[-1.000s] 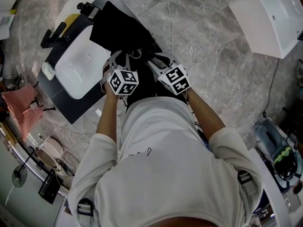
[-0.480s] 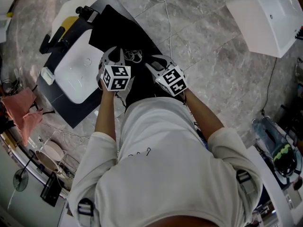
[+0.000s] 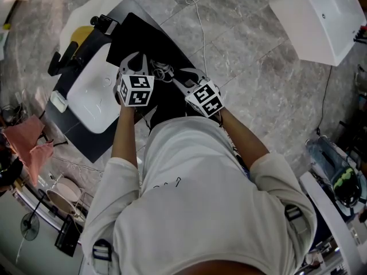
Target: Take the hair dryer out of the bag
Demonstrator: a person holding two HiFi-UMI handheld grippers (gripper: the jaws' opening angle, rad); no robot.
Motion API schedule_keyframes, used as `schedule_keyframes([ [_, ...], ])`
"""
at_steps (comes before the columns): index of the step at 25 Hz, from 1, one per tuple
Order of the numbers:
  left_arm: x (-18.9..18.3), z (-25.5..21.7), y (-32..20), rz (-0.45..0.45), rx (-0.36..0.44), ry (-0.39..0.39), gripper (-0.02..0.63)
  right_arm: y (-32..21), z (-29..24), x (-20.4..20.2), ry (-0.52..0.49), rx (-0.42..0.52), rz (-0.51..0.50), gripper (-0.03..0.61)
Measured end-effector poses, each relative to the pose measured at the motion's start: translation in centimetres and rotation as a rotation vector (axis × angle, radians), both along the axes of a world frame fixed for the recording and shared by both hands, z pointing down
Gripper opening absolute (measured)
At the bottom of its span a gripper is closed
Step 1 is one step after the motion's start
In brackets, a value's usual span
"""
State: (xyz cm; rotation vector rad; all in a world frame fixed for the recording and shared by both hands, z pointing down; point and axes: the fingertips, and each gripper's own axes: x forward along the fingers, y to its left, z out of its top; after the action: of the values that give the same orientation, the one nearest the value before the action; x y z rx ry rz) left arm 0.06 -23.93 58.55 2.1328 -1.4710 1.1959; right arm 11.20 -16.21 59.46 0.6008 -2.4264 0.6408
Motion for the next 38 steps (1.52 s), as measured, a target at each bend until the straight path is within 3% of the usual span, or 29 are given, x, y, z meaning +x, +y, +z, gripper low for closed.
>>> schedule_keyframes([
  [7,-0.9,0.0,-3.3,0.04,-0.014,0.056,0.035,-0.7,-0.1,-2.0,0.012,-0.011,0.005,0.11],
  [16,-0.9,0.6,-6.6,0.153,-0.064,0.139,0.035,-1.7,0.2,-5.0,0.045,-0.025,0.005,0.123],
  [29,-1.3,0.3,-6.3,0.229,-0.099,0.353,0.035,-3.6,2.6,-7.9,0.124,-0.049,0.047,0.164],
  [38,-1.7,-0.2,-4.9,0.27,-0.106,0.477,0.034,-5.6,4.2,-8.3,0.196,-0.004,0.091,0.203],
])
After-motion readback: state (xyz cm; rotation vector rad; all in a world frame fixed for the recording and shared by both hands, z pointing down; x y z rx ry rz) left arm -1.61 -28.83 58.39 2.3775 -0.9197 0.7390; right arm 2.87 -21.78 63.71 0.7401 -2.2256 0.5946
